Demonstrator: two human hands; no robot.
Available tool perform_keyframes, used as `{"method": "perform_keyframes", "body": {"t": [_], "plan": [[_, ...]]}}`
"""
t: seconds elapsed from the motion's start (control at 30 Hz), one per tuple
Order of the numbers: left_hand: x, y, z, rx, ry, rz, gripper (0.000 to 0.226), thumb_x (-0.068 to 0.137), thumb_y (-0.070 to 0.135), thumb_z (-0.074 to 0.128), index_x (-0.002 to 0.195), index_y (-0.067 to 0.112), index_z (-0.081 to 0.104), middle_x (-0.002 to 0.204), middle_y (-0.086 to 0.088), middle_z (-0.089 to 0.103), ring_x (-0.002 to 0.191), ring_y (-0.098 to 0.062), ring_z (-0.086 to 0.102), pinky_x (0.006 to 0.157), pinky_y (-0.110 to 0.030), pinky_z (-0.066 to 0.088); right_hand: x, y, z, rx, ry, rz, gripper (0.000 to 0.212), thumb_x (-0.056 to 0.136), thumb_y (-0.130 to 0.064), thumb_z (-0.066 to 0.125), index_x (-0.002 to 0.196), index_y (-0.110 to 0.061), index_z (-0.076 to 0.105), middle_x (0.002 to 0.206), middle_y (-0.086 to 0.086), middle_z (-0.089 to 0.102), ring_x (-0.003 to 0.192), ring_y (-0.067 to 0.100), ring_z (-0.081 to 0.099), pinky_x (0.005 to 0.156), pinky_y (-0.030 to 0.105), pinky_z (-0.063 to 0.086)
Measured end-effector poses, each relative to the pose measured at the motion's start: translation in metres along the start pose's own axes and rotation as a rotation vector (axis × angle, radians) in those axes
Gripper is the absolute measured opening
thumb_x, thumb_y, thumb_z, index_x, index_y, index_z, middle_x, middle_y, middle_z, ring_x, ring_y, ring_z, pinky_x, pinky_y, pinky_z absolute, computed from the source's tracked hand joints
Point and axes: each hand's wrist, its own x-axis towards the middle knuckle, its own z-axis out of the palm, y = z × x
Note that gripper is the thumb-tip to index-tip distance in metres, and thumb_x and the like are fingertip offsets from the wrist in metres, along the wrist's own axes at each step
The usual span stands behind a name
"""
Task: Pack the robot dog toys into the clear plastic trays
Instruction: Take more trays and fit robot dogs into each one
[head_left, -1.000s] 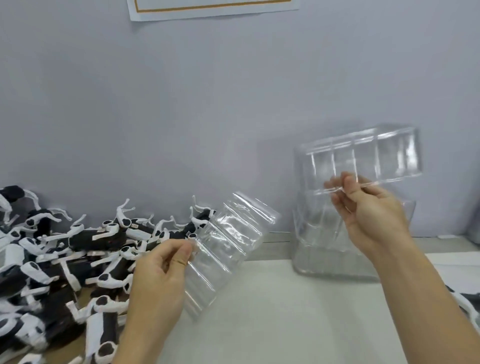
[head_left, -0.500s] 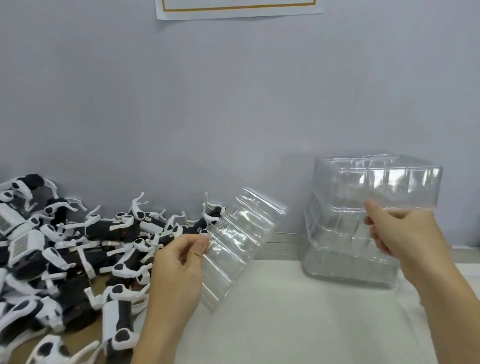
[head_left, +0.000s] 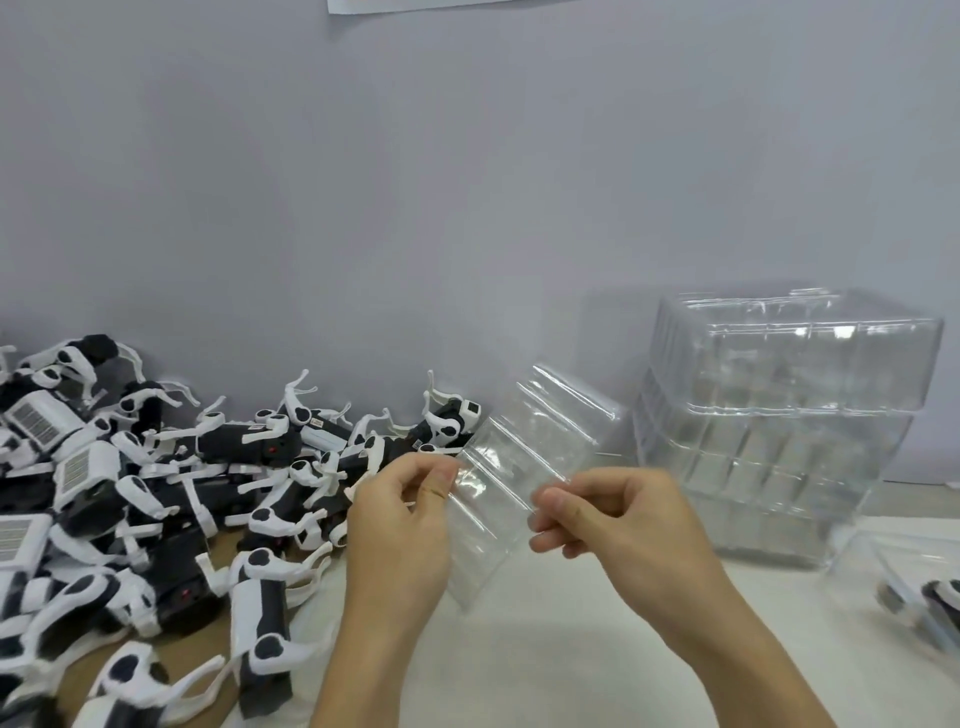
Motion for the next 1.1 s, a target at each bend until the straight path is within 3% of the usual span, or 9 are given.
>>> {"method": "perform_keyframes", "body": {"t": [0.23,0.33,0.47,0.57,0.63,0.67,0.8,0.93,1.1], "plan": [[0.007,-0.005,-0.012,-0.024,0.158,-0.047,0.026,0.097,0.013,0.058,0.081,0.025,0.074,0.075,0.008,0.073,0.077,-0.018,0.068,0.072,-0.034,0.056,-0.001,-0.001,-0.006,-0.023,-0.036,0.011,0.018,0.089,0.000,0.067,0.073,-0.004,0.074,0.068,0.011,0.073,0.061,0.020,0.072,0.055,0.019,0.050],[0.013,-0.006,-0.033,-0.057,0.269,-0.025,0.029,0.099,0.014,0.056,0.079,0.027,0.072,0.072,0.017,0.071,0.069,-0.002,0.064,0.061,-0.021,0.052,-0.005,-0.010,-0.028,-0.118,-0.093,-0.016,0.024,0.088,0.006,0.066,0.068,-0.006,0.071,0.064,0.013,0.071,0.055,0.018,0.067,0.053,0.018,0.047],[0.018,-0.008,-0.058,-0.030,0.295,0.041,0.025,0.101,0.016,0.052,0.086,0.021,0.071,0.074,0.009,0.069,0.066,0.008,0.060,0.064,-0.017,0.052,-0.015,-0.034,-0.072,-0.209,-0.100,-0.221,0.029,0.084,0.006,0.066,0.068,-0.018,0.073,0.061,0.013,0.068,0.053,0.017,0.065,0.052,0.017,0.048],[0.018,-0.006,-0.060,-0.003,0.203,0.097,0.028,0.100,0.011,0.053,0.083,0.025,0.070,0.078,0.007,0.071,0.070,0.005,0.062,0.066,-0.005,0.048,-0.025,-0.056,-0.099,-0.157,0.017,-0.375,0.008,0.082,-0.026,0.074,0.074,-0.024,0.074,0.061,0.007,0.068,0.050,0.019,0.066,0.048,0.015,0.047],[0.016,-0.005,-0.059,0.015,0.110,0.107,0.026,0.098,0.010,0.055,0.083,0.024,0.070,0.081,0.010,0.072,0.071,-0.001,0.064,0.067,-0.010,0.051,-0.030,-0.069,-0.111,-0.100,0.020,-0.416,0.034,0.067,-0.059,0.080,0.076,-0.027,0.073,0.064,-0.001,0.068,0.052,0.015,0.065,0.050,0.013,0.047],[0.015,-0.004,-0.058,0.032,0.049,0.105,0.024,0.097,0.009,0.056,0.085,0.023,0.071,0.083,0.010,0.073,0.074,-0.006,0.065,0.070,-0.016,0.052,-0.030,-0.075,-0.113,-0.031,0.028,-0.425,0.038,0.062,-0.063,0.080,0.076,-0.028,0.073,0.066,-0.005,0.068,0.055,0.012,0.065,0.053,0.013,0.049],[0.009,0.002,-0.057,0.144,-0.246,0.094,0.028,0.090,0.001,0.065,0.080,0.025,0.075,0.082,0.007,0.075,0.082,-0.009,0.068,0.080,-0.028,0.052,-0.008,-0.084,-0.107,0.261,0.201,-0.447,0.011,0.075,-0.041,0.075,0.074,-0.031,0.071,0.073,-0.011,0.068,0.067,0.007,0.067,0.064,0.017,0.053],[0.003,0.010,-0.053,0.353,-0.590,-0.010,0.013,0.080,0.020,0.080,0.077,0.032,0.080,0.083,0.015,0.073,0.087,-0.001,0.065,0.091,-0.026,0.045,0.026,-0.083,-0.099,0.485,0.431,-0.361,0.015,0.096,-0.017,0.062,0.083,-0.022,0.067,0.080,-0.005,0.070,0.078,0.013,0.071,0.067,0.019,0.051],[-0.002,0.011,-0.051,0.404,-0.782,-0.139,0.018,0.071,0.033,0.087,0.085,0.040,0.078,0.090,0.020,0.073,0.095,0.010,0.061,0.091,-0.018,0.039,0.048,-0.064,-0.095,0.389,0.630,-0.136,0.015,0.097,-0.011,0.063,0.083,-0.012,0.065,0.081,0.006,0.070,0.072,0.011,0.073,0.079,0.023,0.059]]}}
